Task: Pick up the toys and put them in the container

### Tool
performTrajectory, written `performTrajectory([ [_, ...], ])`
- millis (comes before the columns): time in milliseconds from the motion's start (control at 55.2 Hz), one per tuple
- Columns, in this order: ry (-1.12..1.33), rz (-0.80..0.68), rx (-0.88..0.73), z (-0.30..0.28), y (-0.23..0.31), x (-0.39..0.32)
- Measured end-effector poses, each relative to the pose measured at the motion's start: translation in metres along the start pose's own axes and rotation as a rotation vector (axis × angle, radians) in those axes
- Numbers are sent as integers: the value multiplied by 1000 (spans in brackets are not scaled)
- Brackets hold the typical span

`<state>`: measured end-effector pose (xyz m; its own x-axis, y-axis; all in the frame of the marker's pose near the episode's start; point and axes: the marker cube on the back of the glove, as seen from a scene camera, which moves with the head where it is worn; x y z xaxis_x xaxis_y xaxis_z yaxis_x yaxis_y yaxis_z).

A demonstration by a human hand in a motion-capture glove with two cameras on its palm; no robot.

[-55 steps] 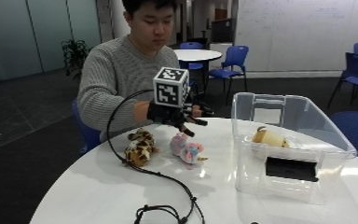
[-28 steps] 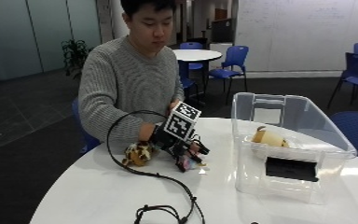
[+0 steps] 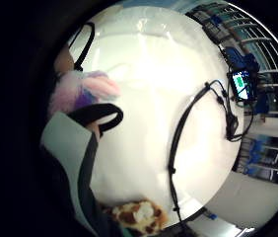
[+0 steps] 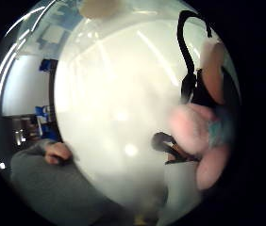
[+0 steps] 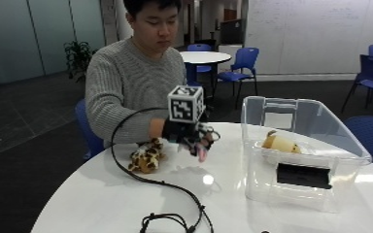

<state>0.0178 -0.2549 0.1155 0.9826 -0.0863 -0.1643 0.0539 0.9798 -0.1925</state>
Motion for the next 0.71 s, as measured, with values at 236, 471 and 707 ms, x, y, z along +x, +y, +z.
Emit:
performTrajectory([
  [236,-55,-44,200,-151,-20,12],
  [471,-135,-44,213,-164,-70,6],
  [707,-141,80,215,-147,-208,-24],
])
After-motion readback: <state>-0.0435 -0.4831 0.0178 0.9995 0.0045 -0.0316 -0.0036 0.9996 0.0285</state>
